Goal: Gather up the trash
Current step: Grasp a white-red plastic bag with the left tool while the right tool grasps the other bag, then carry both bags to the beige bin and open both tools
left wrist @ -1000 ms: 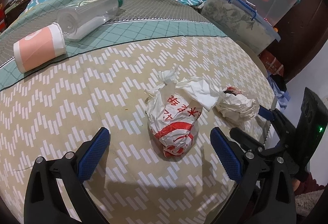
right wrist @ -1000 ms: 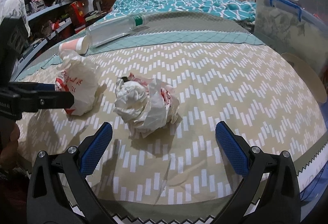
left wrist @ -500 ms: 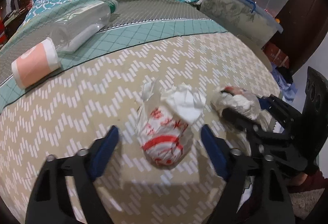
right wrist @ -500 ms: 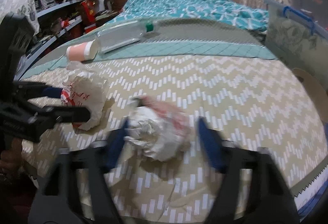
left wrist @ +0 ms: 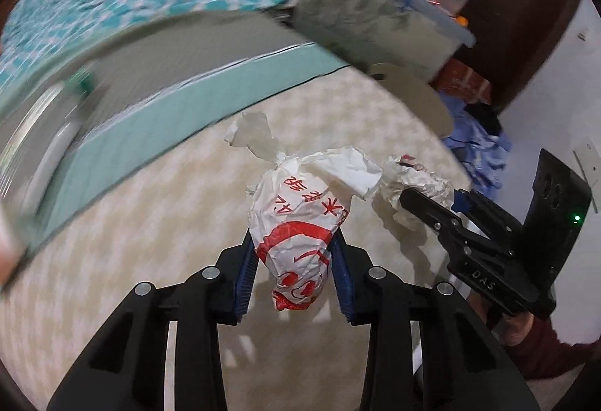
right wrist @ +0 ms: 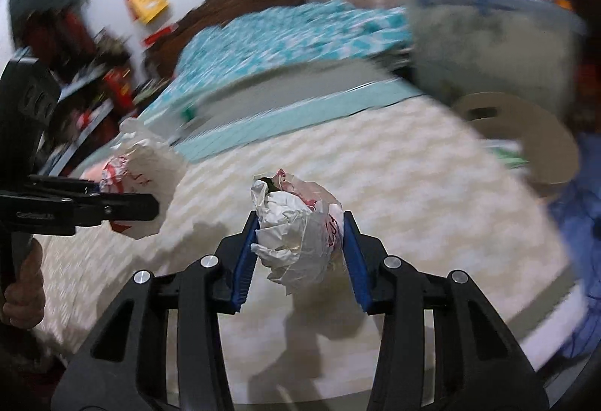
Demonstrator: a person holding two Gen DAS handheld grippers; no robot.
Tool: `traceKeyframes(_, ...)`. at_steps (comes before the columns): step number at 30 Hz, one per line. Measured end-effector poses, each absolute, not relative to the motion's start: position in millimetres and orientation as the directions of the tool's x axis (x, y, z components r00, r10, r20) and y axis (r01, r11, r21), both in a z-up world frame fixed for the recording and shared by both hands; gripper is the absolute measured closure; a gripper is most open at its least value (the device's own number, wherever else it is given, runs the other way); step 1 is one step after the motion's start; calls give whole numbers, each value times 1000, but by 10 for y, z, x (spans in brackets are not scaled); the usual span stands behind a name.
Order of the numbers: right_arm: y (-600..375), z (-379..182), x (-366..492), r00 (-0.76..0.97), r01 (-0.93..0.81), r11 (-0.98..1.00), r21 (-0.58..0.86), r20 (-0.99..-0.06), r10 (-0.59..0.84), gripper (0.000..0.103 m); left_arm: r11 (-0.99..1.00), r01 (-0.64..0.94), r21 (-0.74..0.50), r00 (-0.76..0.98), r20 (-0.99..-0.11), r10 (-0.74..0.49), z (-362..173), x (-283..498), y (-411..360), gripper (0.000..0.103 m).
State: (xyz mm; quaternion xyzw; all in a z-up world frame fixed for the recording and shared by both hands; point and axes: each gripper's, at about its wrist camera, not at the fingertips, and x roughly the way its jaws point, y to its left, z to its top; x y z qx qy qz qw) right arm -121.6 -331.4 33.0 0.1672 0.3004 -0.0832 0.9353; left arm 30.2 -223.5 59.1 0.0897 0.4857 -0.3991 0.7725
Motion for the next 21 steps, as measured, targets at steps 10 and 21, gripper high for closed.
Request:
traceKeyframes(10, -5216, 373, -1262, 747, 551, 768, 326, -603, -280, 44, 462, 842, -278, 74, -789, -609, 816, 722, -4390, 43)
traceKeyframes(21, -5249, 312, -1633, 771, 584, 702, 407, -550, -323, 25, 536, 803, -260, 132, -799, -587, 589, 865, -4452, 16)
